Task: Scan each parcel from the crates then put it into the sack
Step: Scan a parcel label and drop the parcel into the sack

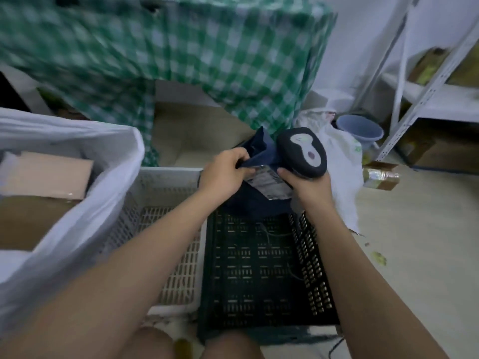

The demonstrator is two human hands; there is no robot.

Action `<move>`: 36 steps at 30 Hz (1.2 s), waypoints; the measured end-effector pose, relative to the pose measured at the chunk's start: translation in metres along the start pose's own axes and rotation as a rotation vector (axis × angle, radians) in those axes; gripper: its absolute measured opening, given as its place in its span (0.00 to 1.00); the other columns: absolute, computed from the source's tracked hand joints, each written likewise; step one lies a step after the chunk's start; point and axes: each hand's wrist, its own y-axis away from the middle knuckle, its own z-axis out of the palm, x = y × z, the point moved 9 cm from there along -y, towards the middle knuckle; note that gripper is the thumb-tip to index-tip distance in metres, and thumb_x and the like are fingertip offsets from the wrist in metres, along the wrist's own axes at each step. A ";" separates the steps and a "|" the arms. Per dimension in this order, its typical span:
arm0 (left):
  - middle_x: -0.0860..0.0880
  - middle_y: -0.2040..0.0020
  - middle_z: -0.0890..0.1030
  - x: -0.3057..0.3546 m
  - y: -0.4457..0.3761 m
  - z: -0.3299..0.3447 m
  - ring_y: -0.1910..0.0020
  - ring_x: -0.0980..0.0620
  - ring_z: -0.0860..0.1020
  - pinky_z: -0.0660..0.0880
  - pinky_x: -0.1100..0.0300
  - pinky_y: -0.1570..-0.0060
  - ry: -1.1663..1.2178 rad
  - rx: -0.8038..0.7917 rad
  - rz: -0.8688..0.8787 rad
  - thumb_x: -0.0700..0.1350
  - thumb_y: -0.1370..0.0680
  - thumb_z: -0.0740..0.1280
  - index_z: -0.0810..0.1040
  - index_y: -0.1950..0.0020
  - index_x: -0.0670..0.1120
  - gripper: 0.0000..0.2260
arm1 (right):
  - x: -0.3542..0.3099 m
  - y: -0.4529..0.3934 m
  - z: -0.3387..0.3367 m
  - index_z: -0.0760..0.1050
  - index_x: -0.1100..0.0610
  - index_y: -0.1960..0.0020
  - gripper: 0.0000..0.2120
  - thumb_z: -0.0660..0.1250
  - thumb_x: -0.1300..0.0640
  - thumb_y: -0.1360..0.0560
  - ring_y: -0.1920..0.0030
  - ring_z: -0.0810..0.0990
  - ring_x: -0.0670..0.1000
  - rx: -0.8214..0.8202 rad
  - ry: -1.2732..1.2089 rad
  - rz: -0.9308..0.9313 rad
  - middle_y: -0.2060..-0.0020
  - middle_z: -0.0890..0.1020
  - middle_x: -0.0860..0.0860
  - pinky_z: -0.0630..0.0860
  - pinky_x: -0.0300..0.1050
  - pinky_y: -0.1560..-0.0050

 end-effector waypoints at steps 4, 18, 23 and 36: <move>0.52 0.65 0.76 0.018 0.042 -0.060 0.59 0.47 0.77 0.76 0.51 0.57 -0.058 0.066 0.042 0.41 0.25 0.69 0.71 0.66 0.53 0.13 | -0.026 0.047 0.033 0.76 0.57 0.43 0.22 0.76 0.68 0.33 0.56 0.80 0.35 -0.250 0.021 0.038 0.53 0.81 0.44 0.78 0.31 0.58; 0.48 0.33 0.70 0.016 0.135 -0.181 0.33 0.52 0.67 0.62 0.63 0.33 -0.079 0.275 0.197 0.41 0.23 0.68 0.73 0.34 0.45 0.17 | -0.047 0.116 0.043 0.77 0.58 0.44 0.21 0.77 0.67 0.34 0.49 0.82 0.55 -0.014 -0.141 0.181 0.48 0.83 0.55 0.80 0.55 0.48; 0.49 0.23 0.59 -0.001 0.143 -0.195 0.25 0.50 0.59 0.60 0.57 0.29 0.168 0.319 -0.066 0.51 0.24 0.70 0.56 0.23 0.46 0.35 | -0.061 0.118 0.029 0.79 0.60 0.47 0.14 0.75 0.67 0.32 0.53 0.82 0.56 0.000 -0.231 0.265 0.51 0.84 0.57 0.80 0.49 0.56; 0.52 0.52 0.83 -0.029 0.151 -0.213 0.52 0.51 0.81 0.77 0.56 0.52 0.678 0.364 -0.281 0.49 0.23 0.70 0.80 0.40 0.46 0.14 | -0.094 0.122 0.025 0.78 0.61 0.41 0.21 0.76 0.62 0.32 0.47 0.81 0.57 0.029 -0.119 0.132 0.48 0.83 0.56 0.78 0.53 0.44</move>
